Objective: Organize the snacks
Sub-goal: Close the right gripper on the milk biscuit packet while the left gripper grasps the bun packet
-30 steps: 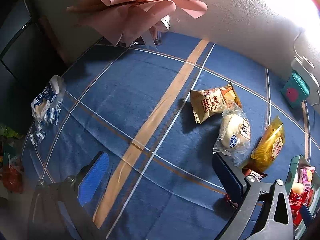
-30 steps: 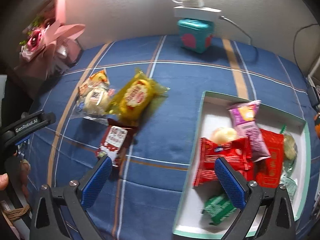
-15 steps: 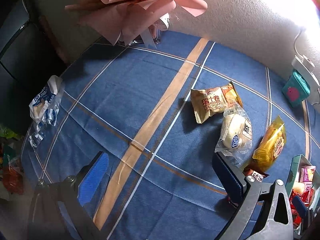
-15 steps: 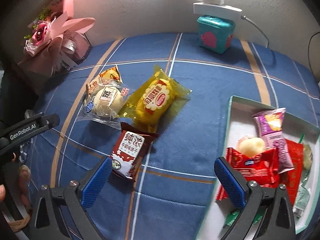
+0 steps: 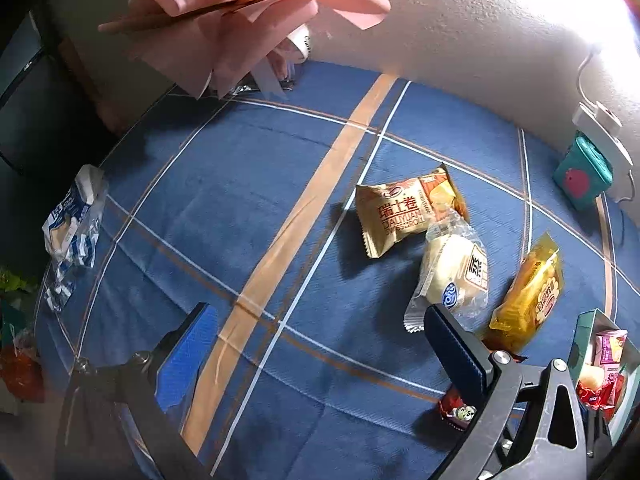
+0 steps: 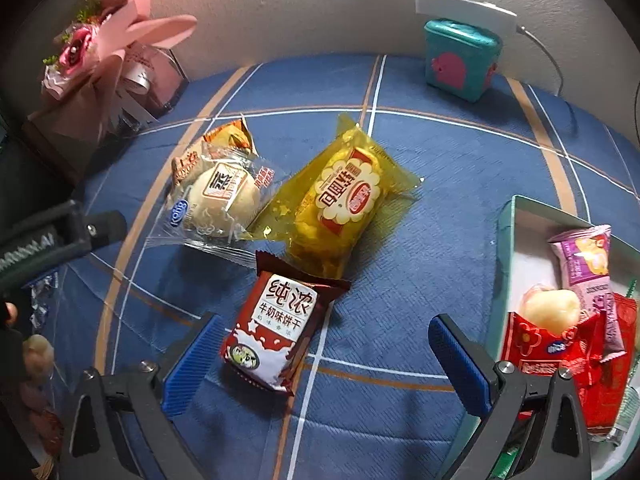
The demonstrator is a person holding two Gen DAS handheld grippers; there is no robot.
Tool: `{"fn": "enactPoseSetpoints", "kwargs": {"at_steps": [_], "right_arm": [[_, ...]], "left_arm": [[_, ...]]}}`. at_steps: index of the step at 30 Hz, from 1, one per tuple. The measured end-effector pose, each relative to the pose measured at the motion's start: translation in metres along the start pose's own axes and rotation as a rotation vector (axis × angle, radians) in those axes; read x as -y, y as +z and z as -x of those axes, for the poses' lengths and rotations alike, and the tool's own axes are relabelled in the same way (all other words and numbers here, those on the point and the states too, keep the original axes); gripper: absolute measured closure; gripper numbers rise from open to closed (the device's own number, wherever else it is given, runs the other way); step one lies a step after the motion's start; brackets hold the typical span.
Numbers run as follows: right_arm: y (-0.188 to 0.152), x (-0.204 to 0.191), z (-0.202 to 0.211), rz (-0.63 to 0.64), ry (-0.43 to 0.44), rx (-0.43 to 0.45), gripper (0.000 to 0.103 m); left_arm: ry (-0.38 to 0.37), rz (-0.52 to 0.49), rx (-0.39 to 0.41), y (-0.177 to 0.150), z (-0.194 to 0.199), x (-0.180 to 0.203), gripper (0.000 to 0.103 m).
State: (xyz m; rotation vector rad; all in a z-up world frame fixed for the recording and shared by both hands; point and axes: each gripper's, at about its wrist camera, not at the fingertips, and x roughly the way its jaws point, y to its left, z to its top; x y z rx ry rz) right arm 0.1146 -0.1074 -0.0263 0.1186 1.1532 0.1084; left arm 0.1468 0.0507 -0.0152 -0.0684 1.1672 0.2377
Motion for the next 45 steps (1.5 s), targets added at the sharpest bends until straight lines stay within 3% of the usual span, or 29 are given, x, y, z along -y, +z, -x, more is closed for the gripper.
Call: {"fn": "enactPoseSetpoints", "kwargs": {"at_steps": [14,20,29,32,40,43,45], "right_arm": [[0.011,-0.022,-0.041,0.031,-0.055,-0.048,0.0],[0.013,0.002,-0.038,-0.013,-0.08,-0.041,0.0],[0.016,0.036,-0.033,-0.102,-0.069,-0.051,0.02],[0.016,0.038,-0.033,-0.106,-0.05,-0.058,0.02],[0.012,0.03,-0.034,-0.091,-0.044,-0.078,0.02],[0.007,0.022,-0.038,-0.087,-0.045,-0.085,0.02],[0.003,0.021,-0.036,-0.087,-0.047,-0.093,0.02]], "left_arm": [[-0.073,-0.037,0.02,0.014,-0.011,0.021,0.0],[-0.134,-0.072,0.026,0.022,-0.015,0.038,0.0],[-0.181,-0.142,0.009,0.022,-0.025,0.065,0.0],[-0.192,-0.16,0.018,0.022,-0.026,0.071,0.002],[-0.236,-0.174,0.025,0.019,-0.03,0.08,0.024],[-0.231,-0.18,0.009,0.017,-0.034,0.081,0.044],[-0.247,-0.162,-0.014,0.016,-0.035,0.079,0.049]]}}
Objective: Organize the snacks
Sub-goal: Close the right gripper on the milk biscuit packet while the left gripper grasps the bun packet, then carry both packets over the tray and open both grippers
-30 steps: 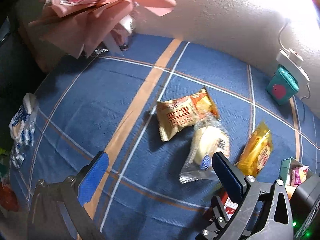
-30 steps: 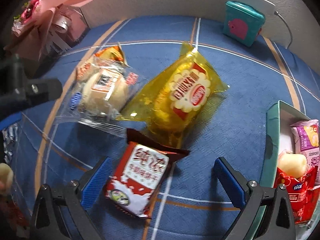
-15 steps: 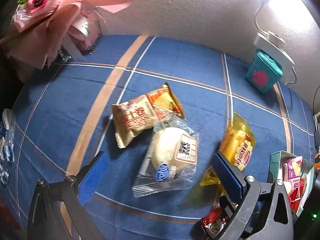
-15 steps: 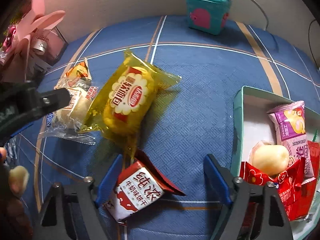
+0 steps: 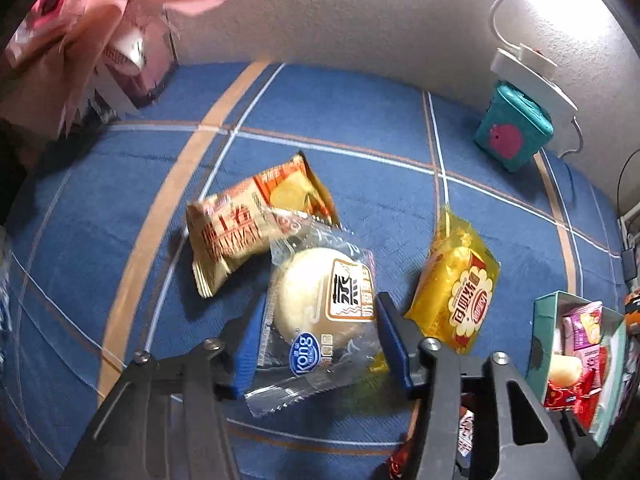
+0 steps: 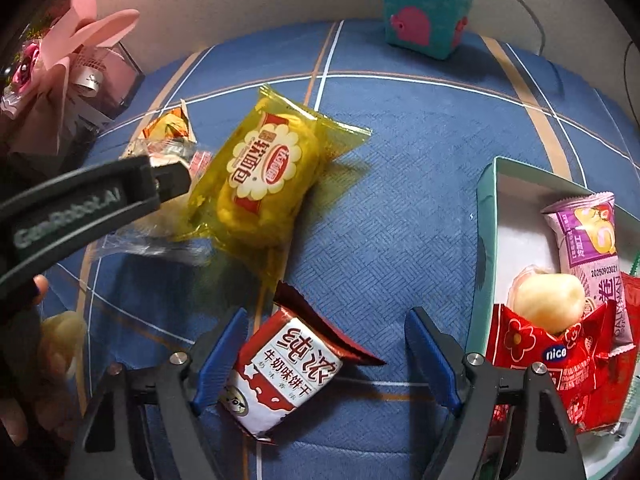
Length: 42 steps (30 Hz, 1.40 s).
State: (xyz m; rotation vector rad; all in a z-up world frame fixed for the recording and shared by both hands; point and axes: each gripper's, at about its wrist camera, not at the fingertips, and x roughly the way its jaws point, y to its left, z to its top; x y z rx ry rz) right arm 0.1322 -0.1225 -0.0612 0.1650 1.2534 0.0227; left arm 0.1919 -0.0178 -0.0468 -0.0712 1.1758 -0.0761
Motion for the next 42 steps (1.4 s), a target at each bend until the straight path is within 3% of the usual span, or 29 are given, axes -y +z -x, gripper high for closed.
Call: {"fn": "enactPoseSetpoints", "kwargs": {"at_steps": [5,9,13,17,32,42], "right_arm": [[-0.016,0.001,0.007,0.006,-0.006,-0.023,0.02],[-0.027,-0.004,0.009,0.015,-0.006,-0.029,0.034],[-0.039,-0.01,0.012,0.032,-0.021,-0.03,0.038],[-0.048,-0.012,0.02,0.063,-0.01,-0.044,0.058],[-0.063,-0.022,0.071,0.085,0.008,0.034,0.061],[-0.063,-0.016,0.1,0.089,0.035,0.098,0.061]], "left_arm": [[-0.01,0.031,-0.039,-0.005,0.003,-0.005,0.051],[-0.02,0.052,-0.063,-0.012,0.005,-0.007,0.051],[-0.018,0.062,-0.077,-0.019,0.007,-0.006,0.051],[-0.027,0.088,-0.09,-0.025,0.011,-0.007,0.052],[-0.09,0.163,-0.045,-0.044,0.051,-0.017,0.054],[-0.123,0.151,0.058,-0.048,0.098,-0.013,0.054]]}}
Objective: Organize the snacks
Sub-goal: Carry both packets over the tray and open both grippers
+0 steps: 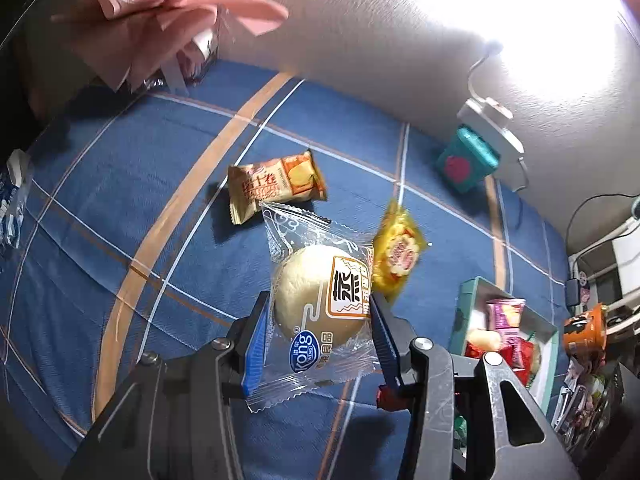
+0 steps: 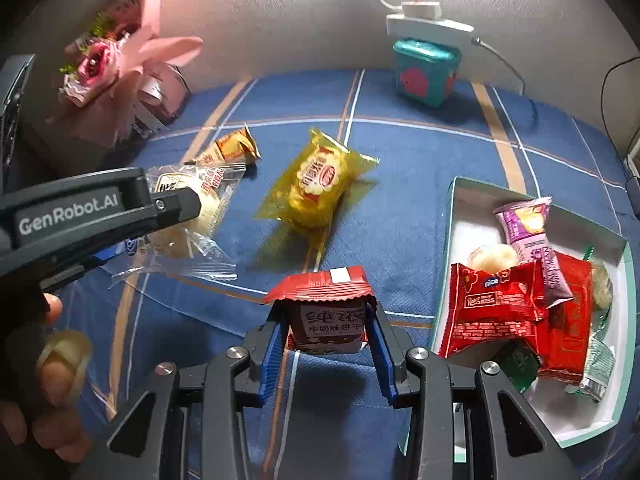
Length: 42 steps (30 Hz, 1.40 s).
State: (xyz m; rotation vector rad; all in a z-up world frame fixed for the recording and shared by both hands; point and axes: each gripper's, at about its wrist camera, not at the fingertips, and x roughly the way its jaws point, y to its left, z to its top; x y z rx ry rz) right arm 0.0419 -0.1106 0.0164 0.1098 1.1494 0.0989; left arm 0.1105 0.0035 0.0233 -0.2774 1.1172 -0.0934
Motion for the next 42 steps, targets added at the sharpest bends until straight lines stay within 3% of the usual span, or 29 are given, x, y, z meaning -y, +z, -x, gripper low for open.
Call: {"fn": "enactPoseSetpoints", "kwargs": {"at_steps": [8,19,30,42], "right_arm": [[-0.001,0.022,0.034,-0.046,0.009,0.072,0.061],[0.002,0.1,0.075,-0.228,-0.087,0.167,0.061],[-0.016,0.187,0.102,-0.429,-0.201,0.19,0.061],[-0.037,0.235,0.104,-0.527,-0.256,0.147,0.061]], "left_arm": [[-0.021,-0.042,0.081,-0.005,0.034,0.015,0.054],[-0.08,-0.155,0.137,-0.015,0.06,0.06,0.054],[-0.184,-0.336,0.066,-0.052,0.054,0.134,0.054],[-0.219,-0.508,-0.031,-0.103,0.024,0.197,0.054]]}}
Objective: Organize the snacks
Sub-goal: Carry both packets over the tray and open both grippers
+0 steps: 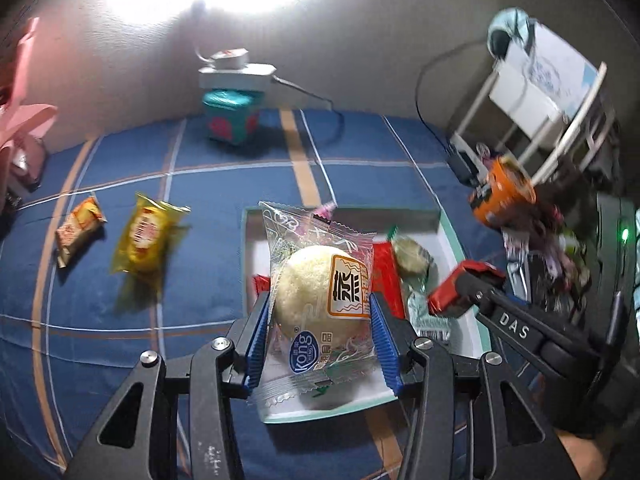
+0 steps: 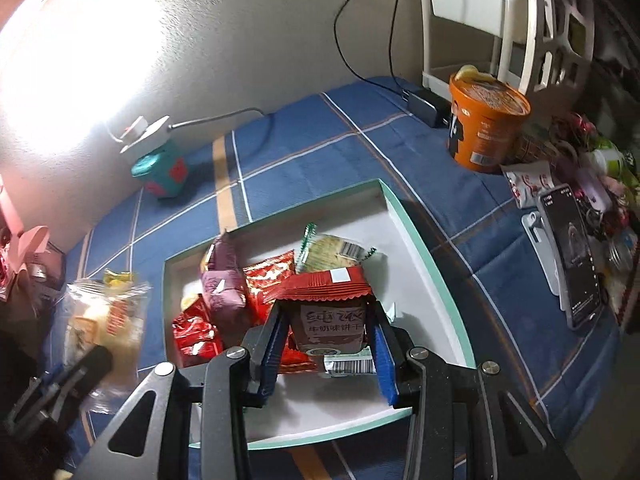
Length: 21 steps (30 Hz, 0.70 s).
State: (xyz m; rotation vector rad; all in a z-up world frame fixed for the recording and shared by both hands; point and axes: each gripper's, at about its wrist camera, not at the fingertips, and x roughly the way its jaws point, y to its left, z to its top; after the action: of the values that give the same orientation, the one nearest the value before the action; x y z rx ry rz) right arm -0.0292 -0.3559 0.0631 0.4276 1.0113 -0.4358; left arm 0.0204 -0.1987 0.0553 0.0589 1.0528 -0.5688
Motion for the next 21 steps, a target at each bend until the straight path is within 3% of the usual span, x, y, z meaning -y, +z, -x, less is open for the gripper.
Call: {"fn": "enactPoseSetpoints", "kwargs": {"at_steps": [8,13,16,17,21], "right_arm": [[-0.007,-0.006,-0.033,0.02,0.014,-0.095,0.061],[-0.007,-0.004,-0.033,0.01,0.02,-0.087,0.06],[-0.006,-0.002,-0.032,-0.002,0.031,-0.088,0.049],[-0.006,-0.002,-0.032,-0.007,0.035,-0.088,0.044],[-0.004,-0.003,-0.03,-0.005,0.042,-0.086,0.038]], "left_arm": [[0.004,-0.001,-0.072,-0.008,-0.034,-0.002,0.054],[-0.033,-0.007,-0.059,-0.009,-0.036,0.003,0.053],[-0.046,-0.004,-0.038,-0.006,-0.033,0.003,0.037],[-0.044,-0.003,-0.032,-0.005,-0.032,0.003,0.036],[-0.015,0.02,-0.033,-0.002,-0.03,-0.003,0.035]]}}
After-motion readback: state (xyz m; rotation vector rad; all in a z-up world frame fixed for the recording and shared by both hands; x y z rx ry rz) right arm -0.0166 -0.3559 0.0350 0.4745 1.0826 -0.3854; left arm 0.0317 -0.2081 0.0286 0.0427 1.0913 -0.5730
